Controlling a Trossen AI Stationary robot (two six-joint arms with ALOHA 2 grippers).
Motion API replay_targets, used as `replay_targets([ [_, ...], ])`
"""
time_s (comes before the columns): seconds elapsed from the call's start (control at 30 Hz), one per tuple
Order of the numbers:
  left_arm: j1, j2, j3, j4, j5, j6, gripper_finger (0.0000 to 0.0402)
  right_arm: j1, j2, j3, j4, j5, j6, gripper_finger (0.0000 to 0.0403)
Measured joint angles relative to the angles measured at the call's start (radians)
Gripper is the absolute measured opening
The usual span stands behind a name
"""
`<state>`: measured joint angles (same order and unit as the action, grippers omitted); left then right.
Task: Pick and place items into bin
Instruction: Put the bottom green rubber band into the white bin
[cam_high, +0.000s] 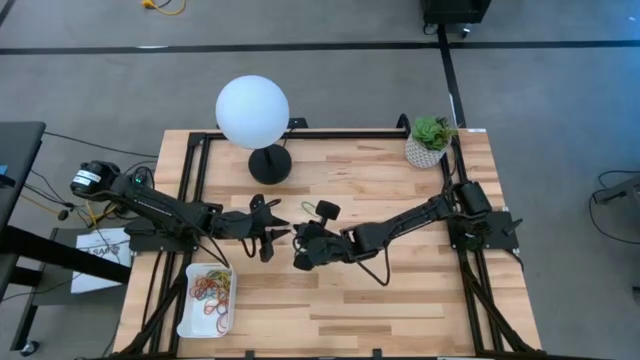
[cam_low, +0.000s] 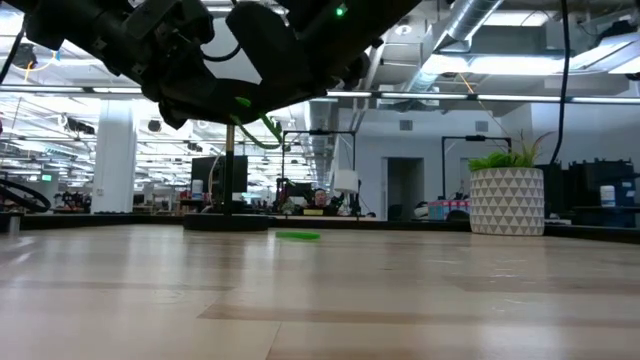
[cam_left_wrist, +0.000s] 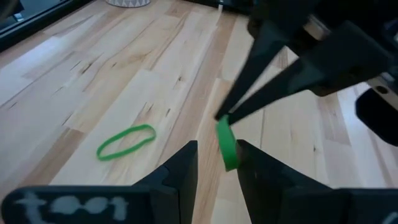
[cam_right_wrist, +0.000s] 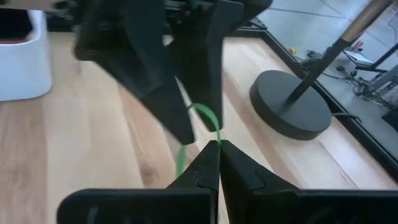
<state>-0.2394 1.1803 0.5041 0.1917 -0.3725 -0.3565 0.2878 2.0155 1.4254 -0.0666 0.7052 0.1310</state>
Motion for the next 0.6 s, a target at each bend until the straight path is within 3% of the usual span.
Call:
replay_targets([
  [0.2,0.0,0.0,0.0,0.0,-0.001,0.031,0.008,-0.016,0.0,0.0,0.0,-0.001,0.0,0.0],
  [0.4,0.0,0.0,0.0,0.0,-0.001,0.088,0.0009,-0.016,0.0,0.0,0.0,-0.001,0.0,0.0008],
  [0.6,0.0,0.0,0.0,0.0,-0.003,0.091,0.0002,-0.016,0.0,0.0,-0.001,-0.007,0.014,0.0036],
])
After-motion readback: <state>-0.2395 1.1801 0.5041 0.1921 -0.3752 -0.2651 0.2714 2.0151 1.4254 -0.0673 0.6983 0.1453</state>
